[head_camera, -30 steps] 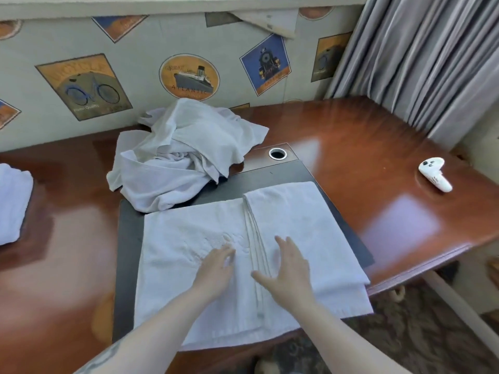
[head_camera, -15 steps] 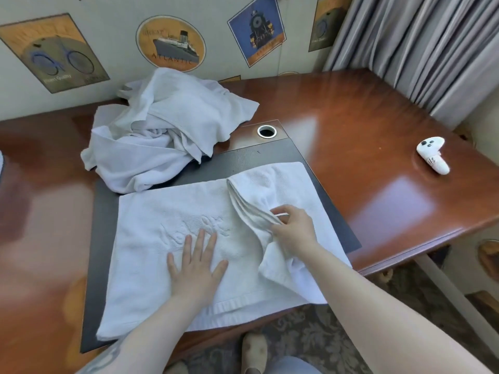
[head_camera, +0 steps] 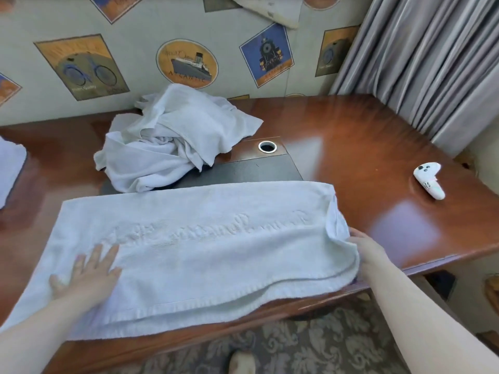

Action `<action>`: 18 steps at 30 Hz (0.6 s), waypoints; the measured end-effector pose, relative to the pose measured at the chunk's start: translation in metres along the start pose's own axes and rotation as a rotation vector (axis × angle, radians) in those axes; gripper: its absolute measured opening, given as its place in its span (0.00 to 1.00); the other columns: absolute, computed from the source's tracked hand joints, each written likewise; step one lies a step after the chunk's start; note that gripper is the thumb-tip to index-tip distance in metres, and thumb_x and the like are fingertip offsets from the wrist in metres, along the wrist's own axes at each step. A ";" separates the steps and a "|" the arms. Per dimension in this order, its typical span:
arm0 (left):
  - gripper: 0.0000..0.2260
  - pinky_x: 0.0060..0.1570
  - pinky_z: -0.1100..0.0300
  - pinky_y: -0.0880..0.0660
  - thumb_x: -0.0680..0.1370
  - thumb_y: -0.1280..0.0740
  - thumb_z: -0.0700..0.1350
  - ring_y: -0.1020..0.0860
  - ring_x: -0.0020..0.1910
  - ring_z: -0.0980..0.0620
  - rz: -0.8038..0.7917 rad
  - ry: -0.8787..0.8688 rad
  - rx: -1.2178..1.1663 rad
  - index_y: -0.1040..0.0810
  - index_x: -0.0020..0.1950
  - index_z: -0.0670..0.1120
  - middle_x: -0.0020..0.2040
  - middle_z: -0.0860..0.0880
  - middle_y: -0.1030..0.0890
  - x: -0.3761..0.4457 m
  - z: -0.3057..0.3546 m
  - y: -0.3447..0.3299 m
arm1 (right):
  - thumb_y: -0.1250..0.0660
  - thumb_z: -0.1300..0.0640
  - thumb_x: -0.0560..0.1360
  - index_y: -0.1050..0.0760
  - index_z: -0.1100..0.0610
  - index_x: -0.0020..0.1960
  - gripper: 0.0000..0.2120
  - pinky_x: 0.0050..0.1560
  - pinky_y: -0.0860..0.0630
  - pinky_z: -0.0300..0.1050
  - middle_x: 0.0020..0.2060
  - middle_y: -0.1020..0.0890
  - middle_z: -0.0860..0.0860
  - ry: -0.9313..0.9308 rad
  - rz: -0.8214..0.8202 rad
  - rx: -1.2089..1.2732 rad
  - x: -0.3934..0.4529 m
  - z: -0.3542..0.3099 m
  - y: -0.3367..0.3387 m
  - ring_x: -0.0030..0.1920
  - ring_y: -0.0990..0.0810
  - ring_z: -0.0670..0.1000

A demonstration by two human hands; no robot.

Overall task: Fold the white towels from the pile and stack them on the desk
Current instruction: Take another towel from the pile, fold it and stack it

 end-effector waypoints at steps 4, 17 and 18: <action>0.27 0.74 0.43 0.51 0.82 0.49 0.55 0.52 0.79 0.48 0.111 0.033 -0.061 0.54 0.80 0.55 0.81 0.52 0.56 -0.026 0.055 0.007 | 0.33 0.68 0.74 0.25 0.61 0.65 0.20 0.43 0.25 0.45 0.60 0.20 0.62 0.134 0.338 -0.175 -0.006 0.011 0.045 0.48 0.21 0.56; 0.32 0.75 0.47 0.62 0.78 0.42 0.60 0.61 0.79 0.48 0.095 -0.584 -0.135 0.52 0.79 0.58 0.80 0.53 0.58 -0.195 0.287 -0.100 | 0.35 0.46 0.75 0.32 0.52 0.67 0.23 0.52 0.25 0.50 0.57 0.22 0.49 0.406 0.125 -1.017 -0.029 0.021 0.023 0.55 0.24 0.50; 0.31 0.75 0.49 0.59 0.78 0.41 0.60 0.57 0.79 0.49 0.082 -0.580 -0.182 0.48 0.78 0.58 0.80 0.53 0.55 -0.195 0.291 -0.095 | 0.35 0.48 0.77 0.31 0.53 0.65 0.19 0.46 0.25 0.48 0.52 0.20 0.49 0.361 0.139 -0.863 -0.026 0.021 0.032 0.48 0.23 0.47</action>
Point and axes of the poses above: each hand's wrist, its own x-axis towards the middle knuckle, its own y-axis out of the back of the hand, z = x × y, the point moved 6 cm from there along x, towards the middle knuckle
